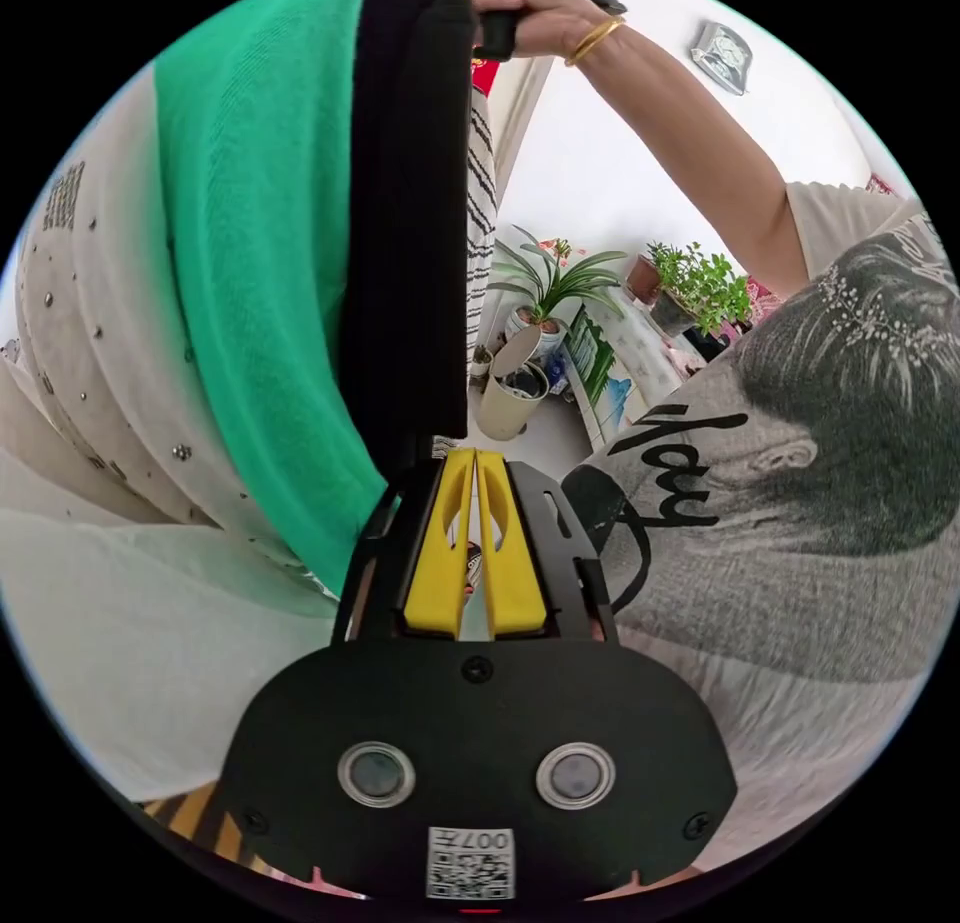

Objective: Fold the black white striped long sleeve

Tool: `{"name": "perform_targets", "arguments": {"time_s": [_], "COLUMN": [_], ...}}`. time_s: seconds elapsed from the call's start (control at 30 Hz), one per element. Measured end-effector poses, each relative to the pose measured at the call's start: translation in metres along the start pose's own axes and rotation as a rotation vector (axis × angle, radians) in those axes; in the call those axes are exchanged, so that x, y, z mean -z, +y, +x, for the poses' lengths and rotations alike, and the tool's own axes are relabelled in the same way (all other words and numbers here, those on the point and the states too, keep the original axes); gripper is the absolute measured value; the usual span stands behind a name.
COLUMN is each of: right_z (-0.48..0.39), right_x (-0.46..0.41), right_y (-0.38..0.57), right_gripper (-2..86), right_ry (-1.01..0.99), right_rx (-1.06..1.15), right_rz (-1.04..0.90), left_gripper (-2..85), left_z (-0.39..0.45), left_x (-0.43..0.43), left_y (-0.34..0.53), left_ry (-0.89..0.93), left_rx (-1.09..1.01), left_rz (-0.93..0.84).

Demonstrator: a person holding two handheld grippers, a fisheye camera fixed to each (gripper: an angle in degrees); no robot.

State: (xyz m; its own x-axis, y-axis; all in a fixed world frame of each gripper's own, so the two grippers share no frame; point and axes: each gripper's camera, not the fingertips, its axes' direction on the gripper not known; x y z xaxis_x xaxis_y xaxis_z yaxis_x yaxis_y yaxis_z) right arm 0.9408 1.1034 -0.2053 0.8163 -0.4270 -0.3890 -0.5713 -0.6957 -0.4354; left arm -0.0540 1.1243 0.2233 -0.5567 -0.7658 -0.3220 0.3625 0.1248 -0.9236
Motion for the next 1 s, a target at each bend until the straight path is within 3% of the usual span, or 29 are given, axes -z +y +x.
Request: {"name": "perform_targets", "arguments": {"time_s": [0.1,0.27,0.47,0.63,0.87,1.0], "right_z": [-0.010,-0.004,0.002,-0.019,-0.041,-0.039], "right_x": [0.002,-0.056,-0.121,-0.107,-0.151,-0.166], "right_y": [-0.007,-0.016,-0.031,-0.060,-0.118,-0.087], "right_gripper": [5.2,6.1,0.7,-0.1,-0.3,-0.3], "right_ry": [0.233,0.234,0.333,0.337,0.359,0.357], "right_rx": [0.067,0.034,0.023,0.069,0.161,0.162], "right_rz": [0.023,-0.159,-0.354,-0.267,-0.386,-0.423], "left_gripper": [-1.0,-1.0,-1.0,-1.0,-1.0,-1.0], "left_z": [-0.003,0.001,0.003,-0.002,0.002,0.014], "left_x": [-0.003,-0.006,-0.010,-0.012,-0.031,-0.044], "left_y": [-0.001,-0.007,-0.005,0.007,0.003,-0.007], "left_ry": [0.030,0.050,0.040,0.049,0.098,0.124], "left_rx": [0.001,-0.050,-0.084,-0.062,-0.122,-0.180], "left_rz": [-0.003,0.001,-0.011,-0.006,-0.041,-0.041]}}
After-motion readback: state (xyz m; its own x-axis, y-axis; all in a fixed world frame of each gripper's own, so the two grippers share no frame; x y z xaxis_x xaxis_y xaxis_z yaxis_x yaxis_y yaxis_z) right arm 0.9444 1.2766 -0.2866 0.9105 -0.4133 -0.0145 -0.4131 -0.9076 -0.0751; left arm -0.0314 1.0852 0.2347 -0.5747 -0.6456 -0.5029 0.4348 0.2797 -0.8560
